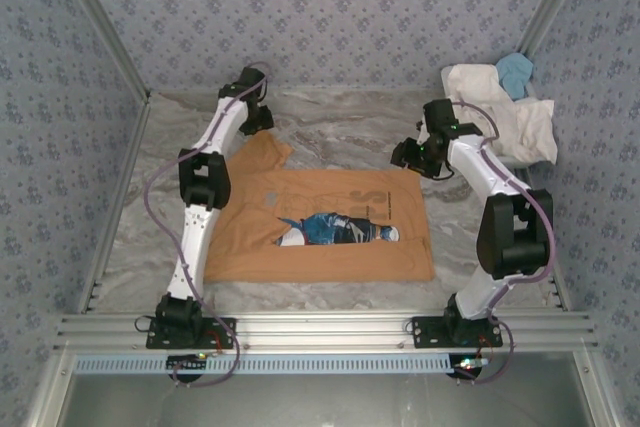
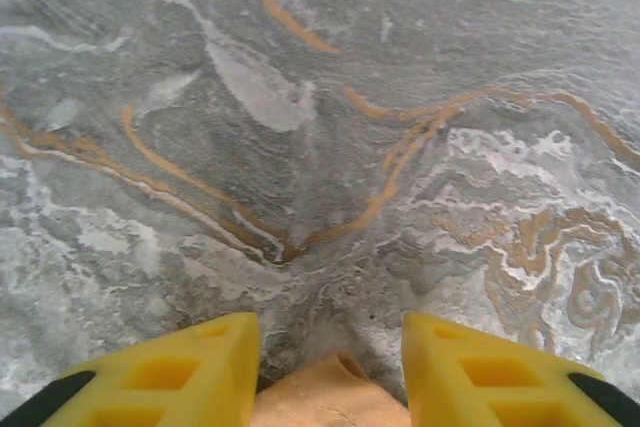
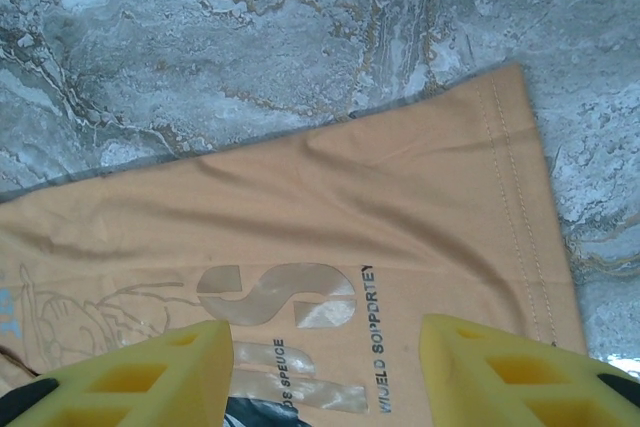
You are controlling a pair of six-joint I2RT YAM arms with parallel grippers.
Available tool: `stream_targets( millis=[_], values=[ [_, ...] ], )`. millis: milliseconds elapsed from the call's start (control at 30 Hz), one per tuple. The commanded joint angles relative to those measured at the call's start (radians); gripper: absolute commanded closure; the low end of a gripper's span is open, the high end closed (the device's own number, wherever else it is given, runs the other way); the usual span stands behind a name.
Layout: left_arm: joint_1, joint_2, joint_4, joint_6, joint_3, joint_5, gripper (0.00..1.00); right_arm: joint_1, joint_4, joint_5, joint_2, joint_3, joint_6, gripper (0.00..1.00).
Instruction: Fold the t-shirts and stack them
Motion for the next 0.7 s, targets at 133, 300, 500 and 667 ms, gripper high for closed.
stream_targets(
  millis=[133, 300, 500, 667],
  values=[
    [-0.009, 0.051, -0.118, -0.018, 0.022, -0.004, 0.82, -0.022, 0.057, -0.028, -0.046, -0.050, 0.033, 0.46],
    [-0.012, 0.034, -0.134, -0.021, 0.052, -0.010, 1.00, -0.057, 0.252, -0.088, -0.072, -0.154, 0.097, 0.44],
    [-0.015, -0.049, -0.147, -0.057, 0.042, -0.003, 1.00, -0.102, 0.258, -0.004, 0.010, -0.150, 0.157, 0.48],
    [-0.015, -0.090, -0.153, -0.072, 0.042, 0.023, 1.00, -0.095, 0.170, 0.141, 0.112, -0.033, 0.086, 0.53]
  ],
)
